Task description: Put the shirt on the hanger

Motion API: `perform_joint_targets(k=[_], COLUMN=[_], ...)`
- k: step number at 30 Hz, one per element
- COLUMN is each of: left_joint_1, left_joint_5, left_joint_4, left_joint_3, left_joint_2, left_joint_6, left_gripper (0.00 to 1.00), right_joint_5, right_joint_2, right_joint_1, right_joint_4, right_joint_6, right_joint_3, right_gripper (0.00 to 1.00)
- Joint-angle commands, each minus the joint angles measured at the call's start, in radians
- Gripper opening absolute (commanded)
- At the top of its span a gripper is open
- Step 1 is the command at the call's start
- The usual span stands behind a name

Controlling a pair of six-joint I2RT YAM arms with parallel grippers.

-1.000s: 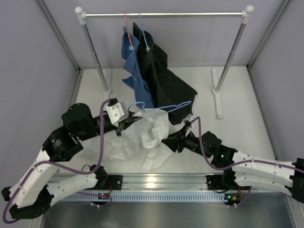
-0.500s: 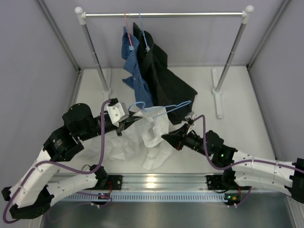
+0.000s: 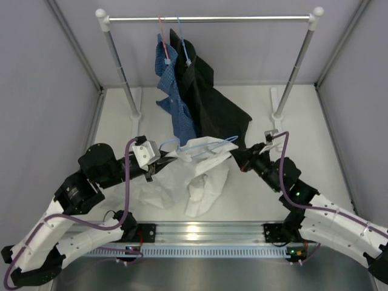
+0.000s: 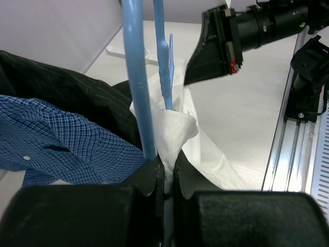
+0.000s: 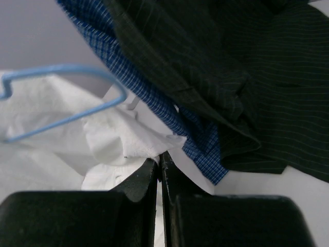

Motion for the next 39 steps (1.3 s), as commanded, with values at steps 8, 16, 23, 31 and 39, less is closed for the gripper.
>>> perform_joint_targets(k=[8, 16, 23, 31, 39], left_joint_1=[0.002, 0.002, 0.002, 0.002, 0.002], left_joint_5=[0.023, -0.129, -0.264, -0.288, -0.391], left_joint_4=[0.052, -0.033, -0.060, -0.060, -0.066], left_joint_3=[-0.107, -0.165, -0.143, -0.083, -0.098], left_joint_2=[-0.133, -0.096, -0.043, -0.072, -0.078], left_joint_6=[-0.073, -0.076, -0.076, -0.099, -0.076], left_gripper=[0.00, 0.00, 0.00, 0.00, 0.00], right_joint_5=[-0.199, -0.219, -0.346, -0.248, -0.421], right_joint_2=[0.015, 0.023, 0.037, 0.018, 0.049], right_joint_1=[-0.264, -0.274, -0.272, -0.271, -0.269], right_joint_4=[-0.214, -0.272, -0.332, -0.447, -0.466], right_joint_6=[0.010, -0.047, -0.087, -0.125, -0.096], right_joint_3=[0.227, 0.315, 0.371, 0.358, 0.410], right_gripper=[0.00, 0.00, 0.00, 0.00, 0.00])
